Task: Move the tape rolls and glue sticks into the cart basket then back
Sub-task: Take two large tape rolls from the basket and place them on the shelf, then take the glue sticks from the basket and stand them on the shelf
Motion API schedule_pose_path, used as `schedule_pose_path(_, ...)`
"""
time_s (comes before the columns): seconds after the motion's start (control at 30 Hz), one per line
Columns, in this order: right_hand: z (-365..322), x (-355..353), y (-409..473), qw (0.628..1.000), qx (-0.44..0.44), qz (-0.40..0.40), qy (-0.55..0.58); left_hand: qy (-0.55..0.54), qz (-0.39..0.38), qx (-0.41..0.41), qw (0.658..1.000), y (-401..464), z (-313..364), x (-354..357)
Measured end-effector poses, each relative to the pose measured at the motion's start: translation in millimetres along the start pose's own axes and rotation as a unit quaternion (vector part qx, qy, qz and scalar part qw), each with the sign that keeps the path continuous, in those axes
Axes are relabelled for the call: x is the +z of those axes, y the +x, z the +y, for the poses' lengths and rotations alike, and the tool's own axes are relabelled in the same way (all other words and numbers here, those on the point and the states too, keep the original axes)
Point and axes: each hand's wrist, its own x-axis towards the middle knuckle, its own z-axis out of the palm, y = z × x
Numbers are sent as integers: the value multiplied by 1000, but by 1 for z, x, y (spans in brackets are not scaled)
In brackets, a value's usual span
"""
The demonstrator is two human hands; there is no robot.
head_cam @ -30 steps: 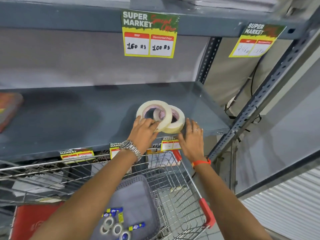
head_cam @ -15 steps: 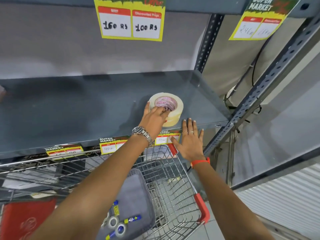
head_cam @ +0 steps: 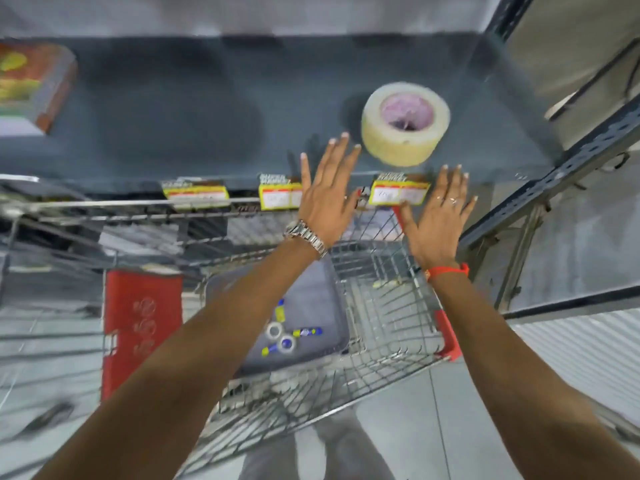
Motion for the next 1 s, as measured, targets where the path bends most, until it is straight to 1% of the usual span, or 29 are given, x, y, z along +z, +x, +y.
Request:
schedule_pose_path(0.07, -12, 16, -28, 1000, -26, -7, -7, -1, -8, -80, 997, -48, -32, 11)
schedule_pose_path(0.1, -17, 27, -42, 998, -46, -22, -22, 9, -25, -129, 991, -73, -49, 16)
schedule_pose_path(0.17, -30, 58, -67, 991, -89, -82, -55, 38, -104, -240, 965, -122, -85, 30)
schedule_pose_path(0.2, -35, 64, -75, 986, -110, -108, -62, 46, -148, -277, 948, -139, -97, 34)
schedule_pose_path(0.27, -46, 87, -94, 967, -149, -195, -62, 65, -242, -328, 911, -176, -118, 44)
schedule_pose_path(0.3, -51, 102, -104, 950, -170, -259, -47, 73, -282, -343, 893, -193, -127, 50)
schedule_pose_path(0.33, -54, 118, -115, 921, -200, -332, -31, 76, -316, -359, 875, -208, -135, 56)
schedule_pose_path(0.4, -58, 147, -139, 852, -256, -455, -38, 60, -350, -384, 852, -234, -147, 68)
schedule_pose_path(0.43, -57, 159, -150, 827, -267, -492, -51, 51, -359, -388, 847, -245, -151, 75)
schedule_pose_path(0.47, -55, 171, -160, 811, -266, -517, -62, 41, -367, -384, 846, -255, -156, 81)
schedule_pose_path(0.53, -51, 189, -174, 795, -263, -542, -78, 40, -395, -381, 835, -270, -161, 93)
schedule_pose_path(0.63, -45, 210, -181, 789, -259, -552, -82, 57, -448, -369, 812, -285, -163, 109)
schedule_pose_path(0.67, -45, 216, -182, 789, -257, -551, -85, 67, -446, -364, 815, -288, -164, 114)
schedule_pose_path(0.77, -47, 224, -185, 787, -262, -547, -117, 139, -383, -346, 845, -293, -173, 123)
schedule_pose_path(0.8, -48, 227, -186, 787, -268, -540, -131, 125, -396, -353, 838, -293, -175, 125)
schedule_pose_path(0.87, -50, 228, -186, 794, -280, -514, -162, 83, -458, -360, 809, -295, -175, 132)
schedule_pose_path(0.9, -51, 229, -186, 797, -283, -504, -175, 79, -464, -363, 804, -297, -177, 134)
schedule_pose_path(0.97, -52, 235, -186, 803, -282, -495, -176, 71, -451, -366, 811, -298, -180, 134)
schedule_pose_path(1.0, -53, 236, -187, 804, -276, -499, -169, 69, -433, -367, 820, -297, -179, 132)
